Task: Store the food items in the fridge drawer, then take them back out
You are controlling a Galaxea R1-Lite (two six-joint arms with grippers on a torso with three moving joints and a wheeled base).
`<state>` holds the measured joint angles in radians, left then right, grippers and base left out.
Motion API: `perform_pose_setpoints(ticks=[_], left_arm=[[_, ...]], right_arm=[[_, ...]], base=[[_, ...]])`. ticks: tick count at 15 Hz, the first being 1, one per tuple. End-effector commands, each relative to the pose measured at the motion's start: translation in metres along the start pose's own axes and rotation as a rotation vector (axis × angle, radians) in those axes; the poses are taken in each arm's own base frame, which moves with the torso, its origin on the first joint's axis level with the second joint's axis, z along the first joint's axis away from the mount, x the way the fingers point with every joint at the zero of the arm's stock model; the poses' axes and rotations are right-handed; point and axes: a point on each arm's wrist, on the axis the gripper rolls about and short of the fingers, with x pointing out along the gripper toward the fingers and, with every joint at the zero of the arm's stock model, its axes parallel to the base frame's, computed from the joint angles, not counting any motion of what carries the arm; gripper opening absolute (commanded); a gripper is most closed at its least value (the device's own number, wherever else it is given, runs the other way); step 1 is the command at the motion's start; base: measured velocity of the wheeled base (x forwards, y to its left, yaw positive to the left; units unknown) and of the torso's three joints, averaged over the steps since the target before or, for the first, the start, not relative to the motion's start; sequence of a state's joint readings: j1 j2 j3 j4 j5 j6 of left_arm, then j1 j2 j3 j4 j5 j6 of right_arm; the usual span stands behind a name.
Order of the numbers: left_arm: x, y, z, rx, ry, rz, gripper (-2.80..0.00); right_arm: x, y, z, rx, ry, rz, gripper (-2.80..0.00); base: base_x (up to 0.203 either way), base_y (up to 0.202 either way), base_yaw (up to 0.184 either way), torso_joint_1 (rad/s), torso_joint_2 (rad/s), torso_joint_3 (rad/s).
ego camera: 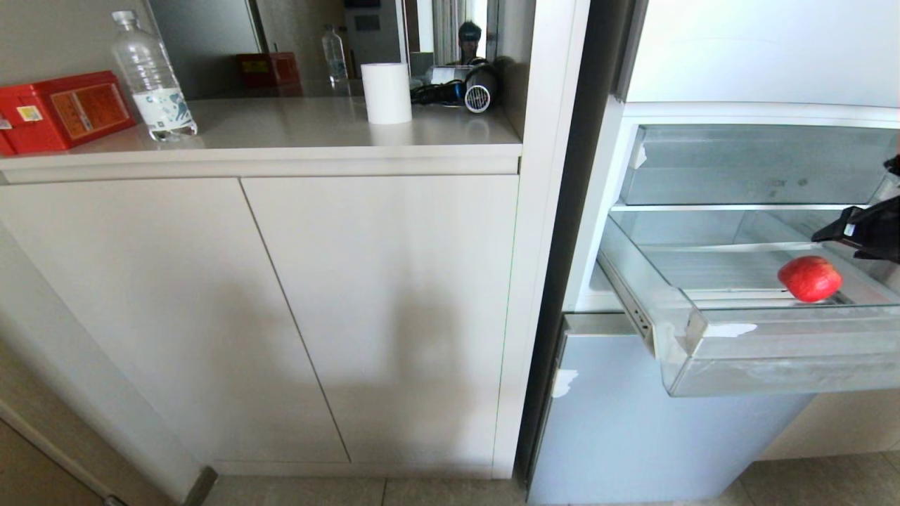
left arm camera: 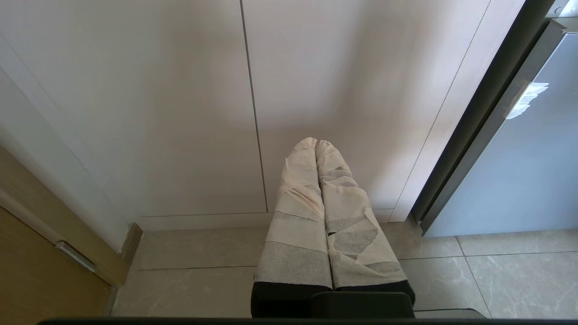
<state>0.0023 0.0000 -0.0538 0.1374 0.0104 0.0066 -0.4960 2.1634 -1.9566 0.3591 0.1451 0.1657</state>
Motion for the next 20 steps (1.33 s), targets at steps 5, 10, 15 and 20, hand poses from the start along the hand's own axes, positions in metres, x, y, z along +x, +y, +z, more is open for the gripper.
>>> perform_pose_setpoints(ticks=[5, 10, 15, 20], left_arm=[[0.0, 0.0, 0.0, 0.001, 0.002, 0.001, -2.8], [0.0, 0.0, 0.0, 0.001, 0.002, 0.001, -2.8], [0.0, 0.0, 0.0, 0.0, 0.003, 0.001, -2.8], [0.0, 0.0, 0.0, 0.001, 0.002, 0.001, -2.8]], right_arm=[[0.052, -0.013, -0.023, -0.012, 0.026, -0.068, 0.0], [0.063, -0.014, -0.03, -0.008, 0.05, -0.05, 0.0], [0.065, -0.012, -0.032, -0.011, 0.057, -0.046, 0.0], [0.066, -0.011, -0.033, -0.012, 0.059, -0.045, 0.0]], base=[[0.0, 0.0, 0.0, 0.0, 0.0, 0.0], [0.0, 0.0, 0.0, 0.0, 0.0, 0.0], [0.0, 0.0, 0.0, 0.0, 0.0, 0.0], [0.0, 0.0, 0.0, 0.0, 0.0, 0.0]])
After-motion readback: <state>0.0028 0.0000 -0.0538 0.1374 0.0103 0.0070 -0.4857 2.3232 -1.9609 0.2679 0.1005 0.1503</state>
